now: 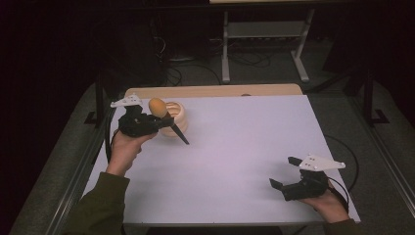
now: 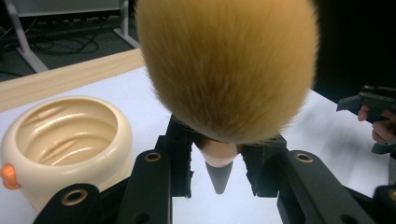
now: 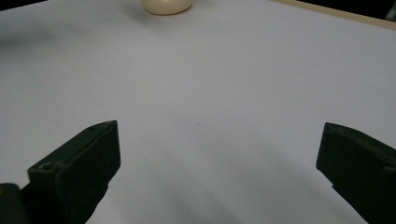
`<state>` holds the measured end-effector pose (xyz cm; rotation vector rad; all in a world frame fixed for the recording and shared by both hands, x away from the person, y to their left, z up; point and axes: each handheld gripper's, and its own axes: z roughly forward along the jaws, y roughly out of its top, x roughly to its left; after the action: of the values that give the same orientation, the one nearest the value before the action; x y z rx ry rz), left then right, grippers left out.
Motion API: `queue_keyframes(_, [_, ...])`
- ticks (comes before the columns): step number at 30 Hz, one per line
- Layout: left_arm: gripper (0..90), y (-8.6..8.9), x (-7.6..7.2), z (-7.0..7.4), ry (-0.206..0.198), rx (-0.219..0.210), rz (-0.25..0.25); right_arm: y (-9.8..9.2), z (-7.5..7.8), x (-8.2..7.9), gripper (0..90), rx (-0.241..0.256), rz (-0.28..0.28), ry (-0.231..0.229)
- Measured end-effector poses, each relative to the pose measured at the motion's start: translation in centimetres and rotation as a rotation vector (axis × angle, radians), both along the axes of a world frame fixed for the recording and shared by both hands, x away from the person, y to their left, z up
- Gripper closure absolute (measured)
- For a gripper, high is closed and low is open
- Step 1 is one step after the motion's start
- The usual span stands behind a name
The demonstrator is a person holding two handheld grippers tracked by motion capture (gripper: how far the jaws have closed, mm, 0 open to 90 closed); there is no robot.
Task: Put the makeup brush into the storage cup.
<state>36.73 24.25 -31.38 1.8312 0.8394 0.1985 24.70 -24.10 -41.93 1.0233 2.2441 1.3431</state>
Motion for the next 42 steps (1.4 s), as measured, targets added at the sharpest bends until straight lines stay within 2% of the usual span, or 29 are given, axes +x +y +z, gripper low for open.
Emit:
queue_keyframes(7, [65.4,0.2,0.7,1.0,-0.012,0.019,0.006,-0.2,-0.1,-0.2,0.0,0.001,-0.006,0.002])
queue_keyframes(18, [65.4,0.8,1.8,2.4,-0.024,0.009,0.028,-0.4,-0.2,-0.3,0.0,0.002,-0.013,0.000])
queue_keyframes(25, [65.4,1.1,2.4,3.3,-0.039,0.025,0.036,-0.5,-0.2,-0.3,0.0,0.005,-0.014,-0.003])
queue_keyframes(32, [65.3,1.5,3.2,3.7,-0.055,0.036,0.050,-0.5,-0.2,-0.3,0.0,0.007,-0.018,0.000])
queue_keyframes(42, [65.3,2.3,4.2,3.9,-0.075,0.039,0.097,-0.5,-0.3,-0.3,0.0,0.007,-0.016,0.001])
